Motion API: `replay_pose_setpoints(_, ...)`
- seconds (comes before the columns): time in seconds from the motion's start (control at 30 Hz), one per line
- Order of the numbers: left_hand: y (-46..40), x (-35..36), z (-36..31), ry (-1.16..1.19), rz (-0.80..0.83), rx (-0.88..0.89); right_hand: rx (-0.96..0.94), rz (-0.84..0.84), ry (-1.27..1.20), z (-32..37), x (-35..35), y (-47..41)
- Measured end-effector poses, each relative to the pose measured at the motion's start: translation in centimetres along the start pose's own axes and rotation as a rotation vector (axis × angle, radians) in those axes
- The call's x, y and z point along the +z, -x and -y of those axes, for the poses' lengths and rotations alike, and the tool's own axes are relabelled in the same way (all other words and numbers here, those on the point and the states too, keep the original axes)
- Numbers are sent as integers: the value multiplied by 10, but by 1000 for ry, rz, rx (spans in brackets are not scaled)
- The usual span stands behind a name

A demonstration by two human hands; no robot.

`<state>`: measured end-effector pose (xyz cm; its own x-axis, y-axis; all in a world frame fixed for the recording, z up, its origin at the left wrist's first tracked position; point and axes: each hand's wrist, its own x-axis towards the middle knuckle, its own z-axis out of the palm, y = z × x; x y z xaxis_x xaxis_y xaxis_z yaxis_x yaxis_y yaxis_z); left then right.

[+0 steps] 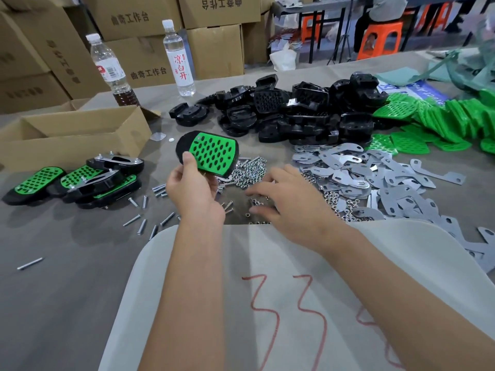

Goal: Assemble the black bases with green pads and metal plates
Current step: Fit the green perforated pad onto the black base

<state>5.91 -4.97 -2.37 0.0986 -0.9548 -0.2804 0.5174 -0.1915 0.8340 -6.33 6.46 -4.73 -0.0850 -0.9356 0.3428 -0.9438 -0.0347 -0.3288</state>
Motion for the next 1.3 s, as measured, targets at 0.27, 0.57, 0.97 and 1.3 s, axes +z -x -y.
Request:
replay_pose_setpoints(0.27,13,10,10,-68,178,-172,79,-209,-297,-2,-1,0)
replay_pose_setpoints(0.57,32,16,26,-341,382,-26,411,-642,-818,-15,-10,5)
replay_pose_setpoints(0.97,37,19,35,-325,352,53,274,-583,-573,-22,-8,5)
replay_pose_setpoints(1.3,54,27,46,-297,290,204,370,-659,-623,-23,-8,7)
